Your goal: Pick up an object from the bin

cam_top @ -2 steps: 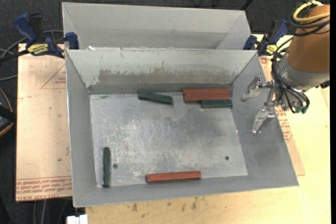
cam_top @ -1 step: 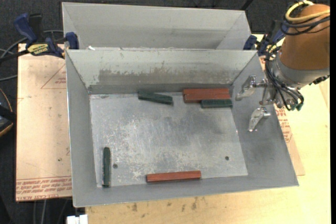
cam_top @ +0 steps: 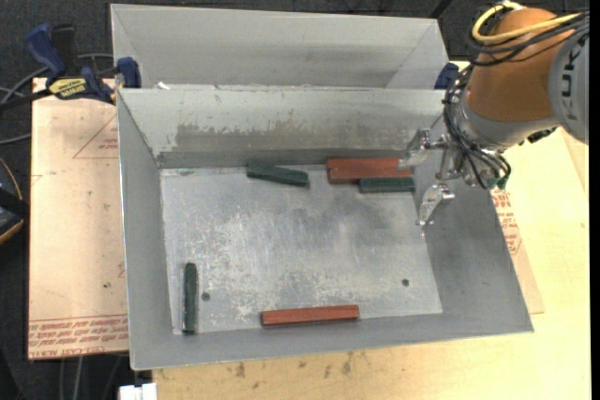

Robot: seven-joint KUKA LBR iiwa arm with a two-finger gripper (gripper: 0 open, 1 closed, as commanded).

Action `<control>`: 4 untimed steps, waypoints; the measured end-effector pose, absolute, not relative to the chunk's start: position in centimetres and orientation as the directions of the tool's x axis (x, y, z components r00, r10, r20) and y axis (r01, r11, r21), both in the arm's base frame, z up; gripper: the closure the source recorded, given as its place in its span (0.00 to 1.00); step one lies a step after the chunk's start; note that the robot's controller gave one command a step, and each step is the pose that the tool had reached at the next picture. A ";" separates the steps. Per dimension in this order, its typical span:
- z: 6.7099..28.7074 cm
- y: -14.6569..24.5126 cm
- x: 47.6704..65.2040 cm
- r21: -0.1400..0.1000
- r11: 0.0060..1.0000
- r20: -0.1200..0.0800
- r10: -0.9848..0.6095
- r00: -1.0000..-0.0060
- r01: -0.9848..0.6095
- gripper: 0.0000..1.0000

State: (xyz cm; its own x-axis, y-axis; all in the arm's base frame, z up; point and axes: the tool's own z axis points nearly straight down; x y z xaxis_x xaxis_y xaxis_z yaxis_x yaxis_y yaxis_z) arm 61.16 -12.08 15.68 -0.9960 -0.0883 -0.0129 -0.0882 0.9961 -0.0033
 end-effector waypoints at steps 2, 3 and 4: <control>8.2 -7.3 66.3 -0.004 0.995 -0.021 -0.096 -0.995 -0.096 1.00; 8.1 -7.4 66.0 -0.002 0.995 -0.003 -0.097 -0.995 -0.097 0.00; 8.1 -7.3 66.2 -0.003 0.995 -0.016 -0.097 -0.995 -0.097 1.00</control>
Offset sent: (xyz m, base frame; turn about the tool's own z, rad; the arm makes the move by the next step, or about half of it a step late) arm 0.0440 0.0486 -0.0868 -0.0078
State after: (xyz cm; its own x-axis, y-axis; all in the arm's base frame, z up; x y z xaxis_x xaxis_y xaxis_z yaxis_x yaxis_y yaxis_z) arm 66.24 -7.28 8.15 -0.9952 -0.0966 -0.0165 -0.0966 0.9953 -0.0031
